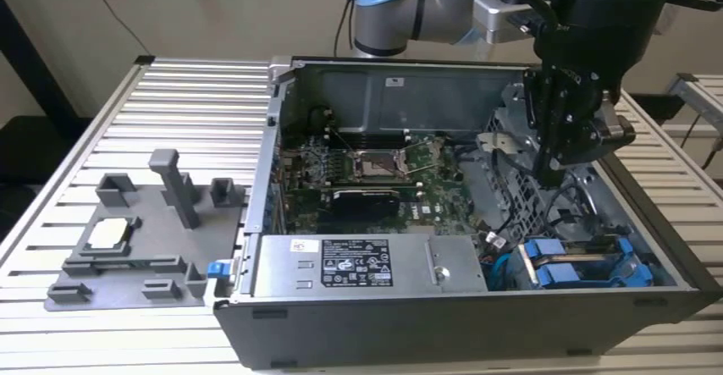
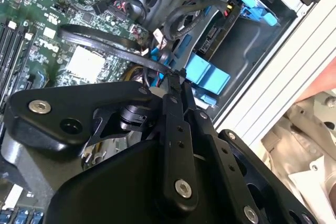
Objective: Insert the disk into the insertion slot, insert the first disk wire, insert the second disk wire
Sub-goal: 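Insert the first disk wire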
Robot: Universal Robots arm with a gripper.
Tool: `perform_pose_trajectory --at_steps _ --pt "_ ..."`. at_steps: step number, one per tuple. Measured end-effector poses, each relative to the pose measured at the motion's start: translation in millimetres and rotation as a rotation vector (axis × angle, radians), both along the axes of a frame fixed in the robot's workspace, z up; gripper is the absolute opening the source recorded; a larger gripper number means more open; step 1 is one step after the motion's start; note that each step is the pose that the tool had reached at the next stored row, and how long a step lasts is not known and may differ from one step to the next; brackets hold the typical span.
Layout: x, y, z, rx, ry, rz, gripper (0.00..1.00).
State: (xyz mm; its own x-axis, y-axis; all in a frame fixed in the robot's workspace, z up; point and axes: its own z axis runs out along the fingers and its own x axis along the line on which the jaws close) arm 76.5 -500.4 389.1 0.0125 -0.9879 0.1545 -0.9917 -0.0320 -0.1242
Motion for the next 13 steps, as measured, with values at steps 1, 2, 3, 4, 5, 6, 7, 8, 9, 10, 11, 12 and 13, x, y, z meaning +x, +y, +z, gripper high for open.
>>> perform_pose_trajectory --at_steps 1,2,3,4,5,6,7,8,9,10,11,12,13 --pt "0.0 0.0 0.0 0.0000 0.0000 0.000 0.16" --pt "0.0 0.0 0.0 0.0000 0.0000 0.000 0.16" --pt "0.0 0.0 0.0 0.0000 0.0000 0.000 0.16" --pt "0.0 0.0 0.0 0.0000 0.0000 0.000 0.16" --pt "0.0 0.0 0.0 -0.0001 0.0000 0.000 0.16" --pt "0.0 0.0 0.0 -0.0001 0.0000 0.000 0.16" --pt "0.0 -0.3 0.0 -0.0001 -0.0001 0.000 0.16" --pt "0.2 -0.8 0.0 -0.0001 -0.0001 0.000 0.16" --pt "0.5 -1.5 0.0 -0.0001 0.0000 0.000 0.16" --pt "0.9 -2.6 -0.1 0.0000 0.0002 0.000 0.16" --pt "1.5 -3.7 -0.1 0.0000 0.0005 0.000 0.16" --pt "2.4 -5.1 -0.1 0.0000 0.0010 0.000 0.16" --pt "3.3 -6.4 -0.1 0.0001 0.0017 0.000 0.16"
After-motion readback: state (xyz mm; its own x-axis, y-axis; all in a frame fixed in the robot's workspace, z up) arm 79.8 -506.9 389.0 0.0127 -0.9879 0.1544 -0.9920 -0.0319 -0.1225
